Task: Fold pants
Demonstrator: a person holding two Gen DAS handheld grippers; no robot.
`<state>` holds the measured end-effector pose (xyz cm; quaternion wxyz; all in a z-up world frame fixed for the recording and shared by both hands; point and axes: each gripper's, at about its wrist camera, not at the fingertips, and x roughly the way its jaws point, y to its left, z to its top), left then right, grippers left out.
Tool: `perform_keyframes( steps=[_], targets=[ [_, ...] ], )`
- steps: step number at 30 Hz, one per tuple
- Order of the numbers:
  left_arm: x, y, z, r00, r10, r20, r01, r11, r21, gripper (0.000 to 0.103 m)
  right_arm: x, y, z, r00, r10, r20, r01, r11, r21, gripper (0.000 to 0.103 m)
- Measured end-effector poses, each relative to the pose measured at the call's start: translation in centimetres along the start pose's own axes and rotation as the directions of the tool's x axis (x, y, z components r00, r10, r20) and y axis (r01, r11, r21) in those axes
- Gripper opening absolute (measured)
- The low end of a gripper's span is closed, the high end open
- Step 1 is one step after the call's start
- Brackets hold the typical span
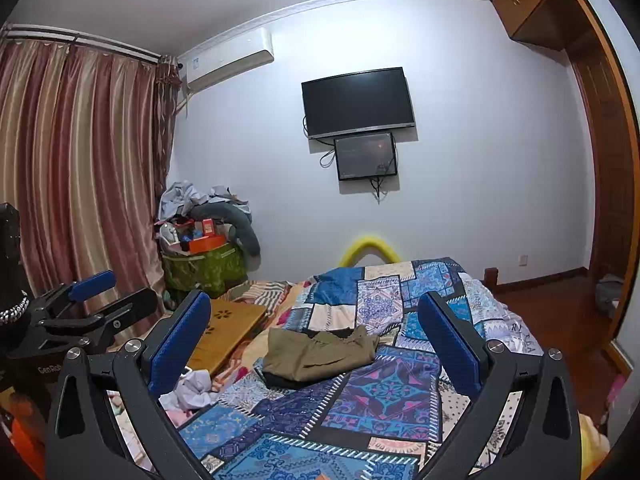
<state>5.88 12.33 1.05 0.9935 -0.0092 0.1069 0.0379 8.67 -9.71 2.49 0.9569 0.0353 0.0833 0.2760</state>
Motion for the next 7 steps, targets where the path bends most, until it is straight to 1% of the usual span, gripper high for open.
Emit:
perform_keyframes(
  steps=[7],
  targets=[
    [0.38,0.19,-0.22,1.000,-0.009,-0.016,0.009,1.000,-0.002,0.103,0.13,0.04,-0.11,1.000,-0.003,-0.006,0.003,1.000,-0.003,0.103]
  ],
)
